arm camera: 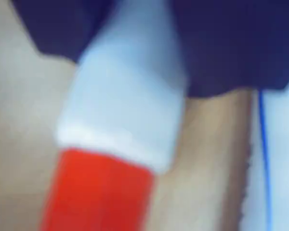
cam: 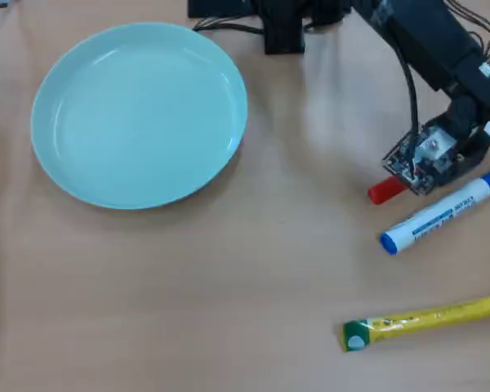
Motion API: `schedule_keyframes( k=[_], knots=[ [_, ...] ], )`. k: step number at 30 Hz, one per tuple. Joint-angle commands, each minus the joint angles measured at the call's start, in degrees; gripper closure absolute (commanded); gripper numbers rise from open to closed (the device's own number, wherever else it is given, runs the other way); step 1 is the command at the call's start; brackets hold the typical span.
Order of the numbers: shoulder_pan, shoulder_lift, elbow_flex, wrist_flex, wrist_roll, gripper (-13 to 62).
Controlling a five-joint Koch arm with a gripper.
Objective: Pick up the red pen.
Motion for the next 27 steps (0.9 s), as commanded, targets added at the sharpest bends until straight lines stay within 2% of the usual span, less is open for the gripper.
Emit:
schedule_keyframes(
  k=[1, 12, 20, 27],
  knots=[
    [0.00, 0.44, 1.67, -0.88, -0.26, 56.0],
    [0.35, 5.54, 1.67, 4.04, 2.20, 55.8],
    [1.32, 15.73, 0.09, 9.58, 8.17, 55.7],
    [8.00, 22.76, -2.99, 11.87, 7.91, 55.7]
  ],
)
